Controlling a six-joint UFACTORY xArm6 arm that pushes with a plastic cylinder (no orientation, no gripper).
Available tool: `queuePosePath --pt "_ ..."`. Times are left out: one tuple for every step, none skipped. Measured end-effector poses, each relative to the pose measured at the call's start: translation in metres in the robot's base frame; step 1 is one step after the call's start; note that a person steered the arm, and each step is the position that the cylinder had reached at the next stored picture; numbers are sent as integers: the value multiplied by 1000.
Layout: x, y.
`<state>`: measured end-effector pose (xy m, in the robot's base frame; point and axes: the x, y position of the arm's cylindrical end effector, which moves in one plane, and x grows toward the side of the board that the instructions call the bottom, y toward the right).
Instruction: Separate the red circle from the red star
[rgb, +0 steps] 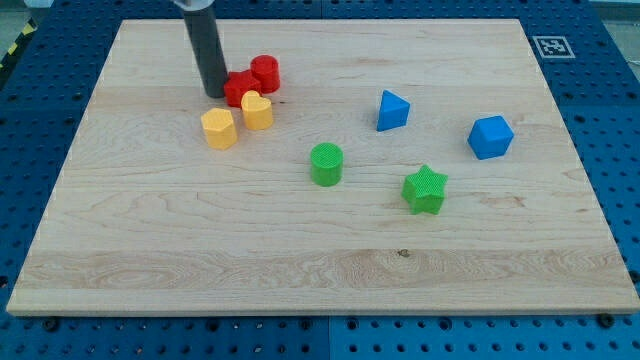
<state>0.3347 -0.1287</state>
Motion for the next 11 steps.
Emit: queuePosePath --pt "-27 35" --pt "-37 73" --pt "-37 106" --pt "-39 136" --pt "-39 165" --pt "-39 187" --pt "-39 215" --pt "-39 249" --pt "-39 260" --pt "-45 245" --pt "-45 202"
